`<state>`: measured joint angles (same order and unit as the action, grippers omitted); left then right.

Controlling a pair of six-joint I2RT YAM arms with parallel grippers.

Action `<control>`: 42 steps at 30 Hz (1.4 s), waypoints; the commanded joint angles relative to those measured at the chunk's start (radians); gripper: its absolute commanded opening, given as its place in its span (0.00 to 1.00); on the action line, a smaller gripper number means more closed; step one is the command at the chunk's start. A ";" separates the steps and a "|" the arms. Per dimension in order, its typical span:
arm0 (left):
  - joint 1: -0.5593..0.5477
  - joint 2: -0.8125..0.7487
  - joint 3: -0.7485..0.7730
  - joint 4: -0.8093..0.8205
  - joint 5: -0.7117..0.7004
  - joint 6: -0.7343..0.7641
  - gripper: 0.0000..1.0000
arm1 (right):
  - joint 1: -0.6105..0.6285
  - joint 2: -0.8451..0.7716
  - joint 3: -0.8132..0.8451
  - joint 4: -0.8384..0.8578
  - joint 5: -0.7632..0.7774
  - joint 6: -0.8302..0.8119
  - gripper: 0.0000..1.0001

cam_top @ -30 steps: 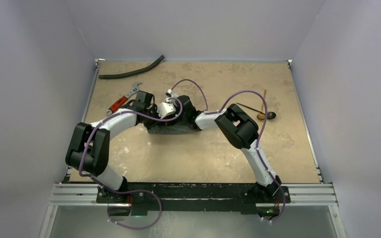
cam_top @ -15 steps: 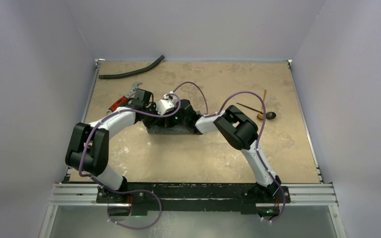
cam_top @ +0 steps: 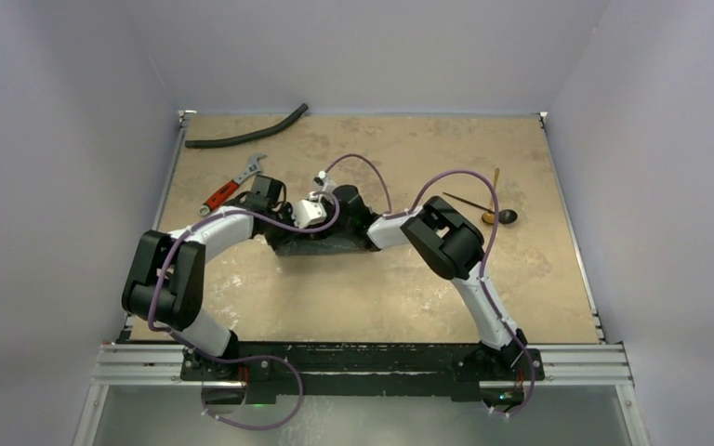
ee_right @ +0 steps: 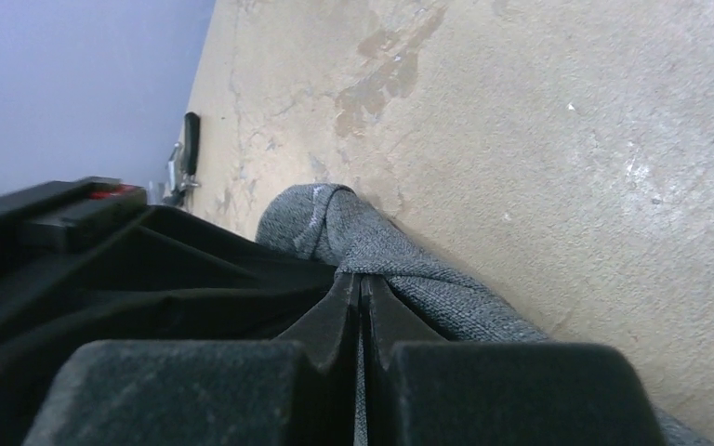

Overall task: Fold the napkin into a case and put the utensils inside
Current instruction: Grasp the top corner of the smaller rectangle folded napkin from the folded napkin, then fold the 2/3-rectangle-folded napkin at the center of the board.

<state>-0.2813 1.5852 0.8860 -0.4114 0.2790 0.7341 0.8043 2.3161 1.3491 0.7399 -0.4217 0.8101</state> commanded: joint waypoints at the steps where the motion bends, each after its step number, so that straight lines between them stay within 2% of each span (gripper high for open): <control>1: 0.002 -0.015 -0.065 -0.002 -0.004 0.121 0.00 | -0.030 -0.090 -0.022 0.065 -0.117 0.013 0.09; 4: 0.002 -0.012 -0.087 0.013 -0.025 0.167 0.00 | -0.062 -0.151 -0.073 0.061 -0.156 -0.010 0.31; 6: 0.002 -0.007 -0.100 0.028 -0.035 0.185 0.00 | -0.081 -0.183 -0.088 0.056 -0.200 -0.013 0.39; 12: 0.001 -0.007 -0.117 0.031 -0.053 0.223 0.00 | -0.193 -0.307 -0.171 0.032 -0.335 -0.036 0.45; 15: 0.001 -0.008 -0.122 0.030 -0.059 0.229 0.00 | -0.257 -0.430 -0.248 -0.087 -0.312 -0.176 0.51; 18: 0.001 -0.009 -0.123 0.026 -0.063 0.229 0.00 | -0.315 -0.557 -0.341 -0.221 -0.243 -0.301 0.71; 19: 0.000 -0.008 -0.122 0.028 -0.065 0.224 0.00 | -0.330 -0.600 -0.373 -0.276 -0.200 -0.335 0.92; 20: 0.001 -0.009 -0.120 0.030 -0.066 0.215 0.00 | -0.344 -0.639 -0.409 -0.312 -0.137 -0.369 0.98; 24: 0.001 -0.007 -0.102 0.029 -0.050 0.175 0.00 | -0.361 -0.776 -0.557 -0.387 -0.009 -0.375 0.98; 28: 0.001 -0.004 -0.049 -0.005 -0.001 0.104 0.00 | -0.357 -0.842 -0.693 -0.304 0.024 -0.317 0.88; 33: 0.004 -0.003 0.038 -0.091 0.073 0.037 0.06 | -0.347 -0.821 -0.763 -0.234 -0.012 -0.274 0.77; 38: 0.006 0.005 0.103 -0.191 0.123 0.029 0.15 | -0.283 -0.798 -0.777 -0.188 -0.005 -0.231 0.74; 42: 0.011 0.011 0.123 -0.219 0.132 0.025 0.16 | -0.237 -0.760 -0.804 -0.103 -0.005 -0.174 0.72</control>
<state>-0.2810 1.5883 0.9665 -0.5564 0.3515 0.7845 0.5289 1.5246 0.5716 0.5228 -0.4358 0.5686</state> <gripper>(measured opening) 0.153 0.729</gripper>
